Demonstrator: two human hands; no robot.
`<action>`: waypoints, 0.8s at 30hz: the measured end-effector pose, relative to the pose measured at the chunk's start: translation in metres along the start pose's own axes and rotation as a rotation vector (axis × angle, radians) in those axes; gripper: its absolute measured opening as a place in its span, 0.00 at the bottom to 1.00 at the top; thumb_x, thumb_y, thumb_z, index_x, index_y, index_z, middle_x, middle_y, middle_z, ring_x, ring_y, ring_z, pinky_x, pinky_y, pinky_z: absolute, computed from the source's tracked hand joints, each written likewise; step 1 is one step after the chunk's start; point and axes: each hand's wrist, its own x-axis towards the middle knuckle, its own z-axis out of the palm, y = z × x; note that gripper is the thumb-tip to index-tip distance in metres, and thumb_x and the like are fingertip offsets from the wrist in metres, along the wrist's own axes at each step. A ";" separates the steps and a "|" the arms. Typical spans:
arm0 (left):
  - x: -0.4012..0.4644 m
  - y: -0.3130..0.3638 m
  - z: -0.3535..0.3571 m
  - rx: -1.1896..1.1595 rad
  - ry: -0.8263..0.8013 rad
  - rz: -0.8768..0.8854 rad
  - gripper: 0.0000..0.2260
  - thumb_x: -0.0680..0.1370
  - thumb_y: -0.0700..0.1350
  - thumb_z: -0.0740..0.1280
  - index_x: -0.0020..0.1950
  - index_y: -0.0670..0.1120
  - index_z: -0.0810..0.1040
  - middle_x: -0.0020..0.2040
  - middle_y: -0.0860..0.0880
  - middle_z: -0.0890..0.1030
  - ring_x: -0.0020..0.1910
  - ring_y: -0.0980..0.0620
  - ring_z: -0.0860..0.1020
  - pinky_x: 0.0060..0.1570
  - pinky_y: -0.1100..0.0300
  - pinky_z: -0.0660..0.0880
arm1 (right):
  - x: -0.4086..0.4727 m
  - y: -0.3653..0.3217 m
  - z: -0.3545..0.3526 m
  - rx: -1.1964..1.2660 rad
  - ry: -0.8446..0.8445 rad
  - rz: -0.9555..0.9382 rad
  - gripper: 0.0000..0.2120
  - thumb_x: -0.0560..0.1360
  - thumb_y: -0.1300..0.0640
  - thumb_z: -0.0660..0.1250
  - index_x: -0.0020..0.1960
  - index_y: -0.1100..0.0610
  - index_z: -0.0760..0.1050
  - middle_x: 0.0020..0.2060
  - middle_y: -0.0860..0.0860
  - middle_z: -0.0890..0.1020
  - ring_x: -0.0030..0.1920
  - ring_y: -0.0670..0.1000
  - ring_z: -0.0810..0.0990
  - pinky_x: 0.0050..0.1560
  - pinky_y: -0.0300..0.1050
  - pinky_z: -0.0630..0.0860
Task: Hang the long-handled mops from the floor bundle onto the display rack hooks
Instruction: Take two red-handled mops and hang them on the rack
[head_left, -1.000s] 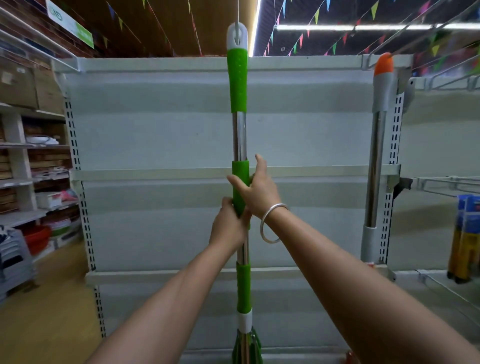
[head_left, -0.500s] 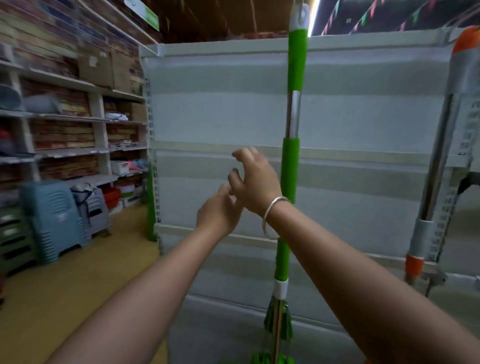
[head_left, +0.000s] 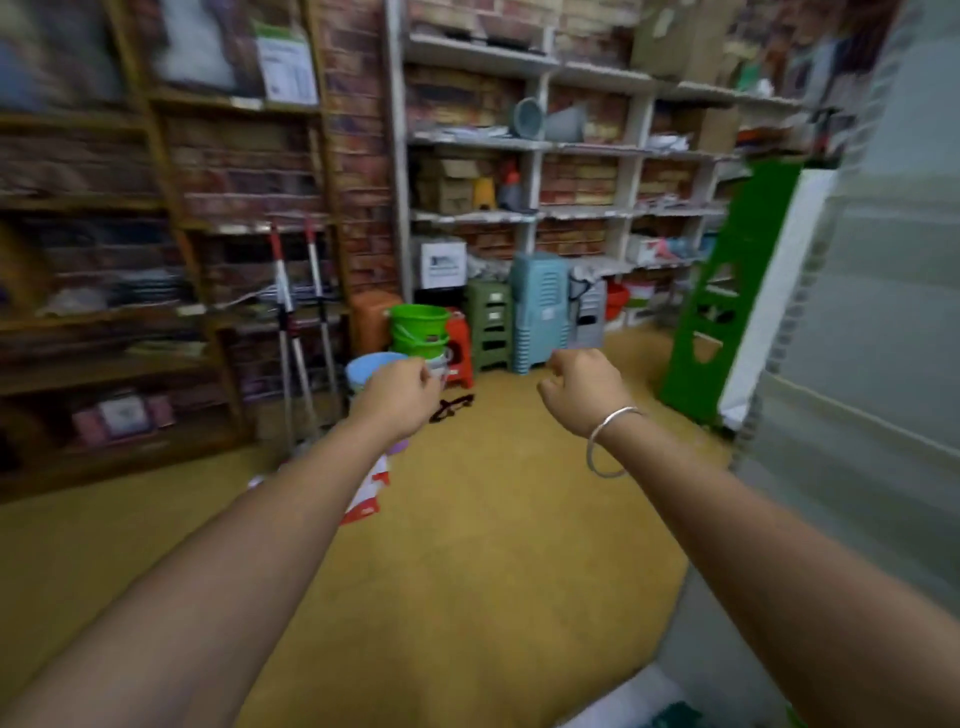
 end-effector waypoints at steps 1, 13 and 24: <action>0.002 -0.026 -0.010 0.067 -0.001 -0.034 0.11 0.77 0.46 0.59 0.47 0.41 0.78 0.51 0.37 0.81 0.51 0.38 0.78 0.45 0.52 0.73 | 0.010 -0.023 0.018 0.008 -0.024 -0.043 0.11 0.71 0.56 0.61 0.46 0.62 0.75 0.48 0.63 0.80 0.53 0.63 0.75 0.49 0.51 0.73; 0.059 -0.278 -0.082 0.491 -0.094 -0.305 0.11 0.79 0.45 0.55 0.51 0.44 0.75 0.54 0.42 0.80 0.51 0.42 0.77 0.43 0.53 0.71 | 0.124 -0.206 0.234 0.161 -0.439 -0.204 0.11 0.73 0.57 0.59 0.48 0.62 0.76 0.47 0.62 0.81 0.49 0.62 0.78 0.44 0.45 0.72; 0.219 -0.383 -0.032 0.551 -0.136 -0.344 0.08 0.79 0.41 0.55 0.52 0.44 0.74 0.49 0.43 0.80 0.47 0.43 0.78 0.43 0.51 0.73 | 0.302 -0.225 0.370 0.229 -0.547 -0.187 0.06 0.73 0.57 0.59 0.43 0.59 0.73 0.45 0.61 0.80 0.45 0.60 0.76 0.42 0.44 0.69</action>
